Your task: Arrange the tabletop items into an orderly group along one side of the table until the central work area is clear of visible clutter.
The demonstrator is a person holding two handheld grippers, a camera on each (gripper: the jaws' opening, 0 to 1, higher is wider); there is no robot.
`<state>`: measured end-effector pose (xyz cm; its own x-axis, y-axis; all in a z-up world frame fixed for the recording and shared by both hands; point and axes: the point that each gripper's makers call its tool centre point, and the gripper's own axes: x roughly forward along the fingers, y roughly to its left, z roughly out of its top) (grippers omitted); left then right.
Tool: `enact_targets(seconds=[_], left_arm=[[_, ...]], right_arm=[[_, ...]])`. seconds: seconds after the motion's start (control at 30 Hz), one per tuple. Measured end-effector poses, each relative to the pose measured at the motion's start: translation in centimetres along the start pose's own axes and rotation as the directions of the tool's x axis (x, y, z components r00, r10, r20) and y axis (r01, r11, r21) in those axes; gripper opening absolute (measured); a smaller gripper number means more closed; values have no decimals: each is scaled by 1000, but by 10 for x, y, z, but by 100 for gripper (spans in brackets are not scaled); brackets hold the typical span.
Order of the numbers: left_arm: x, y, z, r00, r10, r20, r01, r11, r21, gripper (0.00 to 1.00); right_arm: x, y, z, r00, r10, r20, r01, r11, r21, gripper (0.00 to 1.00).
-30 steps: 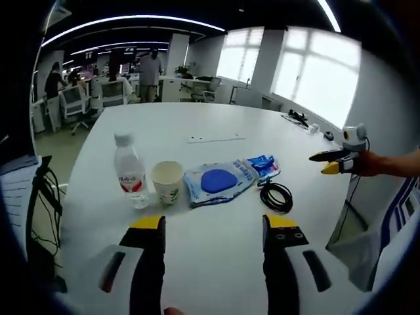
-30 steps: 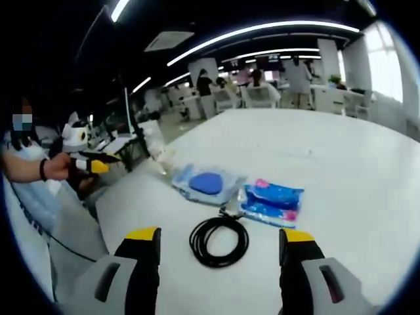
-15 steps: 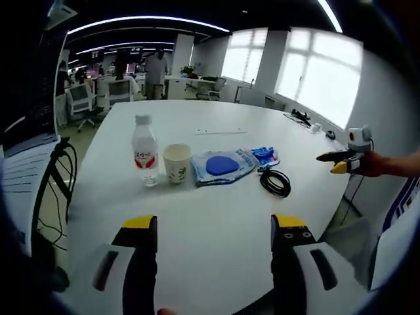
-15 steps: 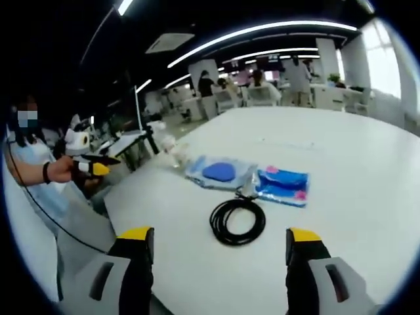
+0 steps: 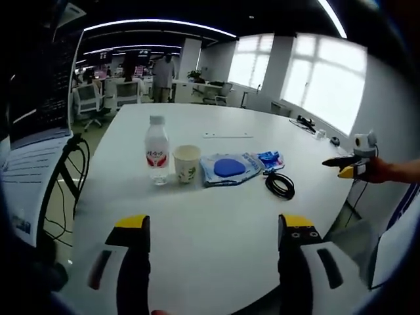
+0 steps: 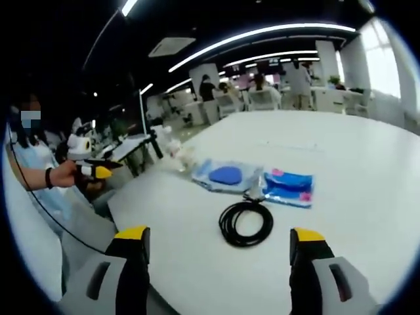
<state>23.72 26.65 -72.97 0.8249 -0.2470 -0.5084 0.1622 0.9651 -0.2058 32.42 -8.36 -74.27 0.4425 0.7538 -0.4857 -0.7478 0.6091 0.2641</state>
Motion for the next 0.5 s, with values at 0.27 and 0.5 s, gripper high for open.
enact_targets(seconds=[0.27,0.5], left_arm=[[0,-4,4,1000,-5,14,5,1000,-6,83],[2,-4,1,1000,-9,10,10,1000,-22,83]], right_arm=[[0,-4,1,1000,-8,0,8,1000,-6,93],[0,-7,-3,1000,-19,-7,19,1000,8,93]])
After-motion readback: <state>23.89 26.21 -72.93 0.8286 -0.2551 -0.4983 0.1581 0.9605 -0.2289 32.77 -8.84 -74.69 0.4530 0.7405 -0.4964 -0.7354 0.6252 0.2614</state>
